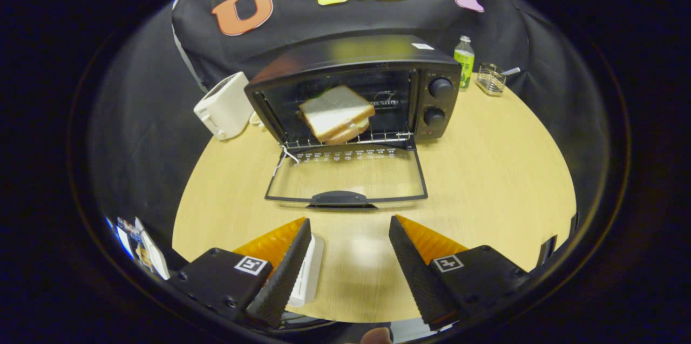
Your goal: Open the toaster oven, put the food inside, and close the toaster oven door.
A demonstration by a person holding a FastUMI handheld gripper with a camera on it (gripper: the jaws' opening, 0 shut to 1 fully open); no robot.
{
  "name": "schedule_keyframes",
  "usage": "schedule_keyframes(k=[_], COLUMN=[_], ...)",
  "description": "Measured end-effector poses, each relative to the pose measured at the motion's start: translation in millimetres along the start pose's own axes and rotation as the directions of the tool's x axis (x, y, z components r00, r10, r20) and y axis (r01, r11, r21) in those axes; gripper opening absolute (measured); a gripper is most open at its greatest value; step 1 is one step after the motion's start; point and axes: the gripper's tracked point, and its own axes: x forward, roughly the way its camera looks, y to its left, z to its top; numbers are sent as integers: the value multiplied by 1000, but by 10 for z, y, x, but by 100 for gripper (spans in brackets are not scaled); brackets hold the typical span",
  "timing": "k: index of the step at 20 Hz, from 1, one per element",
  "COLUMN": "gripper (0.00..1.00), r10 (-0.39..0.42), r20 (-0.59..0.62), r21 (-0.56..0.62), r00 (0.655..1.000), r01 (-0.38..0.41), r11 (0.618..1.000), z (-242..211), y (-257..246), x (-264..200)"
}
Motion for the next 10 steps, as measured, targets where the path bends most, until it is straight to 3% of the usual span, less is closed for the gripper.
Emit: schedule_keyframes(k=[10], gripper=[97], r10=[-23], r20=[-133], r21=[9], r00=[991], r01=[24], r11=[1000], z=[-263], y=[-158], x=[765])
